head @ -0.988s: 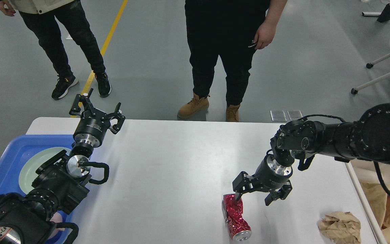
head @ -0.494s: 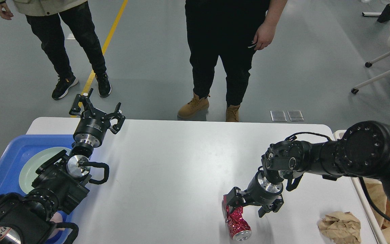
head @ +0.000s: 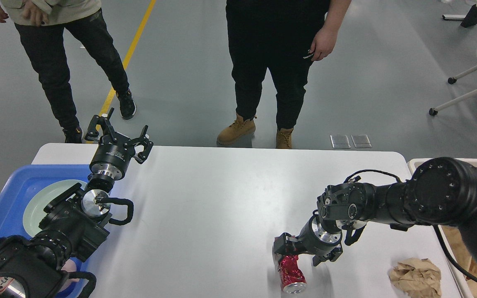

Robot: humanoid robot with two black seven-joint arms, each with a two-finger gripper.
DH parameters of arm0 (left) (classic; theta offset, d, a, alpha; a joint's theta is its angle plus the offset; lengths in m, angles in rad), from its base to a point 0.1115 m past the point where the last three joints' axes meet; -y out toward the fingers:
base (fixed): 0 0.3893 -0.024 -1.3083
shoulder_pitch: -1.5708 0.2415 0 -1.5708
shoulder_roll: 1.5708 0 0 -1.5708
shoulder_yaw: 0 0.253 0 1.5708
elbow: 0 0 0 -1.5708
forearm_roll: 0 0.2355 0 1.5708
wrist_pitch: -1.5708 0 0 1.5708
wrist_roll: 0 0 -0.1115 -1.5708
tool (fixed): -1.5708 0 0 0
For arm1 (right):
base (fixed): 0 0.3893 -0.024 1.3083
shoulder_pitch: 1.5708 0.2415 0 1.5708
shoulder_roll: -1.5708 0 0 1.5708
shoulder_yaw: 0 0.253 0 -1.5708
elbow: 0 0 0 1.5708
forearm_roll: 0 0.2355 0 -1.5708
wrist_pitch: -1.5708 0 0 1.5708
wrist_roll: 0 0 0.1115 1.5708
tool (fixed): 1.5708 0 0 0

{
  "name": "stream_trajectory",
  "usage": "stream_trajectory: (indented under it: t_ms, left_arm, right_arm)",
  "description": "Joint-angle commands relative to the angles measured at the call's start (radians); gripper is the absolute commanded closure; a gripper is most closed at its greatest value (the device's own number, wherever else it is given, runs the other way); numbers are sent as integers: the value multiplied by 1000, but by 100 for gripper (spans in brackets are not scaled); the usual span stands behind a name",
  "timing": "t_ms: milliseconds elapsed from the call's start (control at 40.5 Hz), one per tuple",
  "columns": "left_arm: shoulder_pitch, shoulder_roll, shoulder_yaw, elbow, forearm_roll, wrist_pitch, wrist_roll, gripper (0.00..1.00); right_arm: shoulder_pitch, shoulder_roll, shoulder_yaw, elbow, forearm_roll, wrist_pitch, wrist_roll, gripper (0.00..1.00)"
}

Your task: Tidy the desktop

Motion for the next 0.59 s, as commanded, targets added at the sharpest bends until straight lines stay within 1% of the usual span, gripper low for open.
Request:
stream_trajectory:
  t_ms: [0, 99, 148, 198, 272, 346, 395, 420, 445, 519, 544, 568]
  left_arm:
    - [0, 0, 0, 0, 0, -1, 0, 4]
    - [0, 0, 0, 0, 0, 1, 0, 4]
    - [0, 0, 0, 0, 0, -1, 0, 4]
    - [0, 0, 0, 0, 0, 1, 0, 4]
    - [-1, 0, 0, 0, 0, -1, 0, 4]
    - [-1, 0, 0, 0, 0, 1, 0, 4]
    - [0, 0, 0, 0, 0, 1, 0, 4]
    - [-1, 0, 0, 0, -1, -1, 0, 4]
    - [-1, 0, 0, 0, 0, -1, 0, 4]
    - [0, 0, 0, 0, 0, -1, 0, 4]
    - [0, 0, 0, 0, 0, 1, 0, 4]
    - [-1, 0, 0, 0, 0, 1, 0, 4]
  right_arm:
    - [-6, 0, 1, 0, 0, -23, -49, 0]
    - [-12, -1, 1, 2, 0, -63, -95, 0]
    - [-12, 0, 3, 2, 2, -98, -98, 1]
    - [-14, -1, 3, 14, 2, -165, -98, 1]
    - [-14, -4, 3, 16, 2, -192, -98, 2]
    - [-12, -7, 3, 16, 2, -199, -98, 18]
    - [-12, -9, -1, 17, 2, -198, -100, 33]
    - [-11, -9, -4, 20, 0, -196, -100, 42]
    - [-11, -10, -7, 23, 0, -187, -101, 62]
    - [-9, -11, -11, 29, 0, -184, -106, 92]
    - [-9, -12, -14, 32, 0, -182, -110, 100]
    - [-9, -12, -14, 34, 0, -178, -116, 100]
